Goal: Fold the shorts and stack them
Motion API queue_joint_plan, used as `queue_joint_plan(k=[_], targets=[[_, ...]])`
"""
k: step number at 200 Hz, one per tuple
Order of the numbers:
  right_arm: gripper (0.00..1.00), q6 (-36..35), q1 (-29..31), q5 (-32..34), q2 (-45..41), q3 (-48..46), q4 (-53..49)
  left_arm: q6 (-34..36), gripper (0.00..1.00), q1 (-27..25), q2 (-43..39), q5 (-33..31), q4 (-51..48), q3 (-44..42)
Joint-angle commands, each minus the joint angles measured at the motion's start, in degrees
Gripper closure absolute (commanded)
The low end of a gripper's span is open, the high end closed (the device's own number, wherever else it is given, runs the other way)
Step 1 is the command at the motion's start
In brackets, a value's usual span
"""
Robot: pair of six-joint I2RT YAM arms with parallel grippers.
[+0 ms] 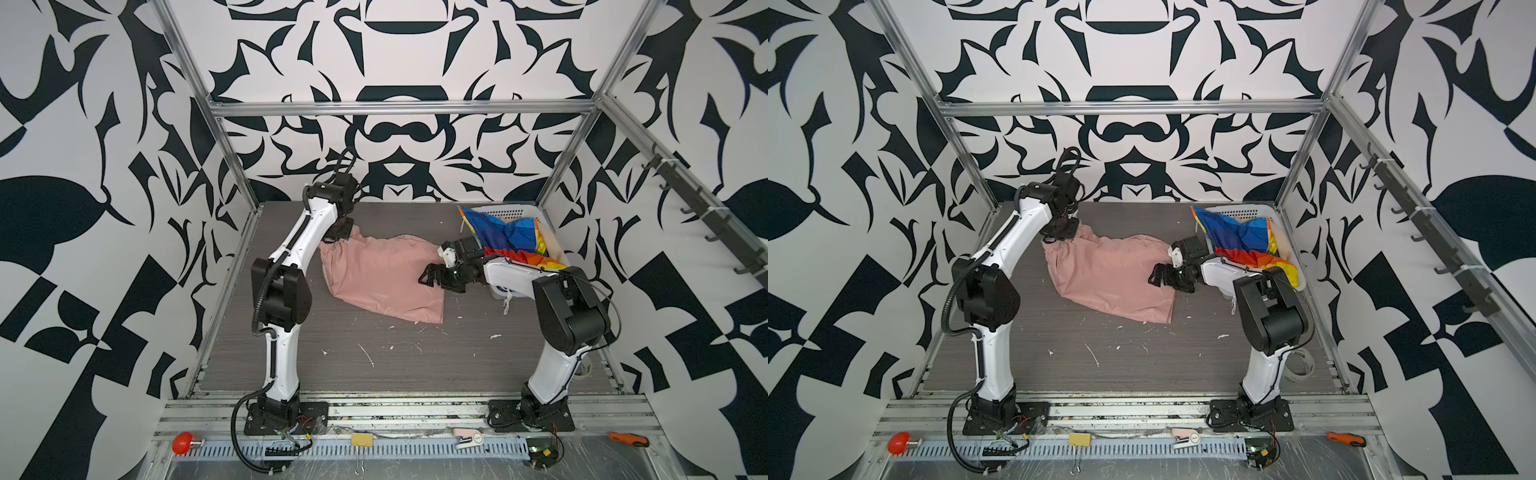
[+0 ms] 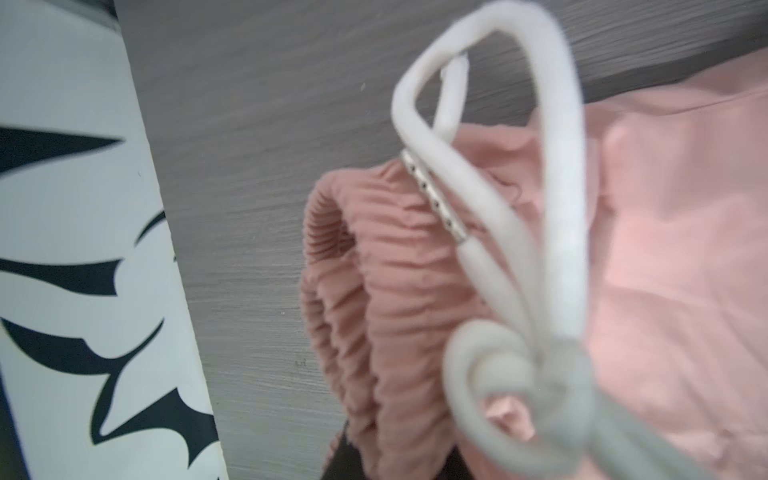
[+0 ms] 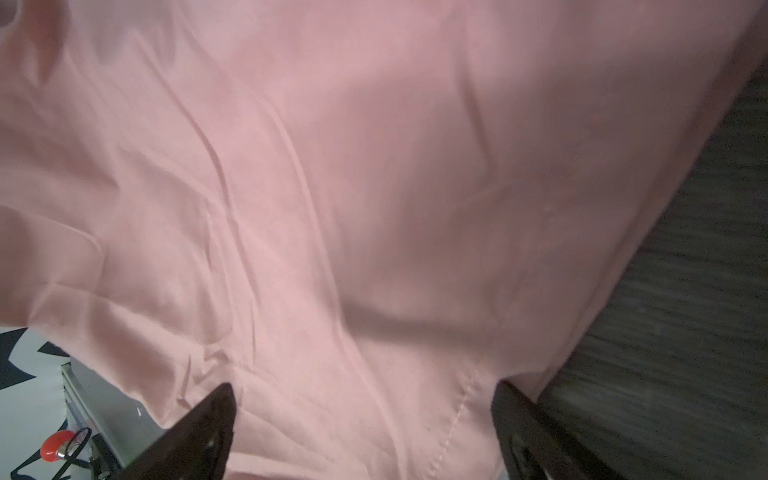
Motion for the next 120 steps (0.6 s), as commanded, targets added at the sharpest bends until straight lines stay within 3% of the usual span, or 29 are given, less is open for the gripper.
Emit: queue_joint_plan(k=[1,56,120], targets=[[0.02,1.34,-0.08,0.47,0.46,2.09,-0.79,-3.62,1.0,-3.86,2.6,1.56,-8.08,6.12],[0.03,2.41,0.51,-0.56,1.71,1.88,0.42,-12.14,1.0,-11.1,9.55,16.2,-8.9,17.44],[0.03,4.14,0.6,-3.72,1.37,-0.27,3.51,-19.95,0.95,-13.53,13.9,29.07,1.79,11.49]])
